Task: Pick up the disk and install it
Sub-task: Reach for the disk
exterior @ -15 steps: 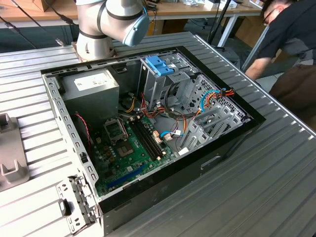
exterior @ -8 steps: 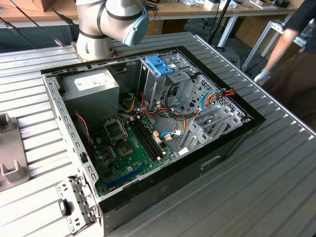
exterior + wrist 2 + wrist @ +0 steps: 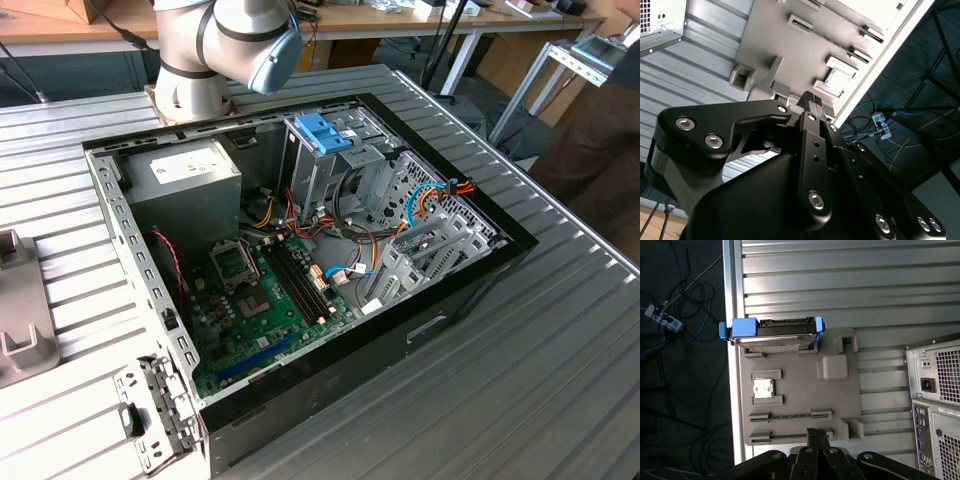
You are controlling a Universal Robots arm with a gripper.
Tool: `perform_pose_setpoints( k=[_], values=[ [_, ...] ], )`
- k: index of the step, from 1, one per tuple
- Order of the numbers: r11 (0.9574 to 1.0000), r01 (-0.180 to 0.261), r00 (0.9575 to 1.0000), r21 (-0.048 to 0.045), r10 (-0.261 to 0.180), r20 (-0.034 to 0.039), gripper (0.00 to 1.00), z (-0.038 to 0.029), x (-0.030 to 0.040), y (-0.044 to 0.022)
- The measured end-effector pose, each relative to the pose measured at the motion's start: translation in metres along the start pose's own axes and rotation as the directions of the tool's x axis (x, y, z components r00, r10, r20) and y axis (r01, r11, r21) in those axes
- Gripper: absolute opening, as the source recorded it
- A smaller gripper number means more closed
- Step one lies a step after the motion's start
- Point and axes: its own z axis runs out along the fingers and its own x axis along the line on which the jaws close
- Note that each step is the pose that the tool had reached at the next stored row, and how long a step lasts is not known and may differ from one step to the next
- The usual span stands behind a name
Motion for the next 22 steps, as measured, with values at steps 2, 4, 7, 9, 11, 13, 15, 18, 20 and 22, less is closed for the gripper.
perform_pose_setpoints(
  k=[2,4,7,9,11,13,15,18,20,22],
  values=[
    [1.0000,0.000,1.0000,0.0001,0.000,-0.0001,0.10,-0.0001,0.0006,0.0000],
    [1.0000,0.000,1.0000,0.0001,0.000,-0.0001,0.10,-0.0001,0.0014,-0.0001],
    [1.0000,0.000,1.0000,0.0001,0.000,0.0000,0.10,-0.0001,0.0024,-0.0002],
    [1.0000,0.000,1.0000,0.0000,0.000,0.0000,0.10,-0.0001,0.0034,-0.0002],
    [1.0000,0.000,1.0000,0.0001,0.000,-0.0002,0.10,-0.0002,0.0042,-0.0003],
    [1.0000,0.000,1.0000,0.0000,0.000,0.0000,0.10,-0.0002,0.0050,-0.0004],
    [1.0000,0.000,1.0000,0.0000,0.000,0.0000,0.10,-0.0002,0.0058,-0.0004],
    [1.0000,0.000,1.0000,0.0000,0.000,0.0001,0.10,-0.0002,0.0074,-0.0005],
    [1.0000,0.000,1.0000,0.0000,0.000,-0.0001,0.10,-0.0003,0.0086,-0.0006],
    [1.0000,0.000,1.0000,0.0000,0.000,0.0000,0.10,-0.0003,0.0097,-0.0007]
  ],
)
